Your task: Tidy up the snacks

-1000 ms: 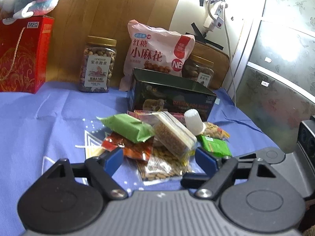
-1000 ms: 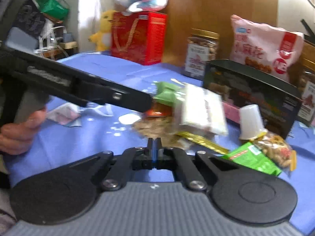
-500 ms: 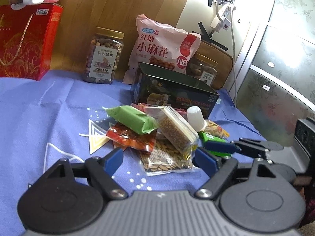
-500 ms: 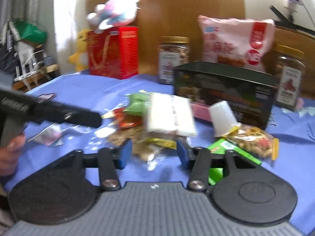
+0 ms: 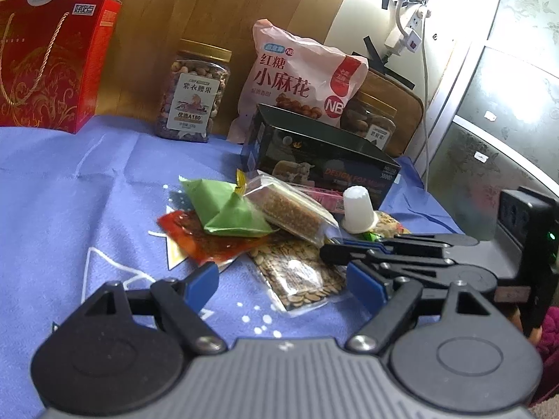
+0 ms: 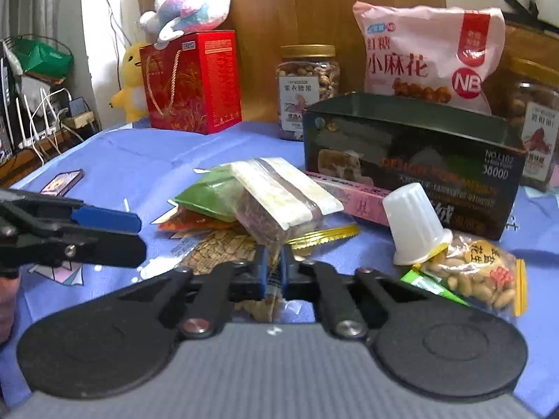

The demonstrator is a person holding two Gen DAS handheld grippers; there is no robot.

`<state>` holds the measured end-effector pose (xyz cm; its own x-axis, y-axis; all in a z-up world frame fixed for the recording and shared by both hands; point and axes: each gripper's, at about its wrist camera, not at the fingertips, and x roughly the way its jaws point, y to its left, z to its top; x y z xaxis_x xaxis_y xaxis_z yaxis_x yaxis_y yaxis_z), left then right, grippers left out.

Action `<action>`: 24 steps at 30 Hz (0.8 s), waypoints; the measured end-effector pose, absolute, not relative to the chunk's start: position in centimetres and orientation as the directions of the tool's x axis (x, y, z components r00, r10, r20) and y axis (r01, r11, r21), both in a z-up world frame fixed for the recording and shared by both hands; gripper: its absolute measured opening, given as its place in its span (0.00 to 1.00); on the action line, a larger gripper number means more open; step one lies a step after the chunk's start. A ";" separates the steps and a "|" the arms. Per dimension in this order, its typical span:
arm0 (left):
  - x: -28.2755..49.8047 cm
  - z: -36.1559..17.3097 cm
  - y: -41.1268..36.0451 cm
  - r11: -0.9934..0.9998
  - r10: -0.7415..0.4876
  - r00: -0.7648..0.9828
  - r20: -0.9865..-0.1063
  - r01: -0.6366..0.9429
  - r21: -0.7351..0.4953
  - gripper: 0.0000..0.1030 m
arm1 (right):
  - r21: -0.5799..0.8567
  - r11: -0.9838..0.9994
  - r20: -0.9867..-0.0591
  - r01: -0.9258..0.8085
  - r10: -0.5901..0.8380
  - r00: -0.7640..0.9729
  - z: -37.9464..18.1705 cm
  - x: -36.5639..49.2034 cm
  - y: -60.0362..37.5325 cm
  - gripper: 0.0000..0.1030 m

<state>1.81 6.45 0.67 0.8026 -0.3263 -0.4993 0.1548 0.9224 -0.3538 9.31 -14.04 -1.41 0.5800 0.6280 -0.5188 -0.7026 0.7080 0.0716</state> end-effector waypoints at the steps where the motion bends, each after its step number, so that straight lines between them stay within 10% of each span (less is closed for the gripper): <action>1: 1.8 0.7 6.5 0.922 -0.326 0.802 -0.500 0.155 -0.354 0.80 | 0.064 0.700 -0.516 -0.711 0.633 0.577 -1.3 9.1 -14.0 0.08; 16: 1.1 1.4 7.4 0.913 -0.340 0.806 -0.485 0.160 -0.374 0.81 | 0.023 0.523 -0.470 -0.852 0.758 0.453 0.2 2.3 -14.8 0.06; 19: 1.1 1.5 7.3 0.908 -0.351 0.798 -0.489 0.164 -0.385 0.81 | 0.016 0.568 -0.460 -0.823 0.735 0.498 0.3 2.4 -15.2 0.21; 21: 1.3 1.6 7.0 0.906 -0.357 0.794 -0.492 0.166 -0.389 0.81 | 0.024 0.616 -0.453 -0.787 0.709 0.541 0.3 3.3 -15.5 0.54; 24: 2.3 2.1 6.5 0.884 -0.403 0.776 -0.485 0.193 -0.426 0.84 | 0.094 0.657 -0.438 -0.748 0.702 0.562 0.6 5.2 -16.0 0.57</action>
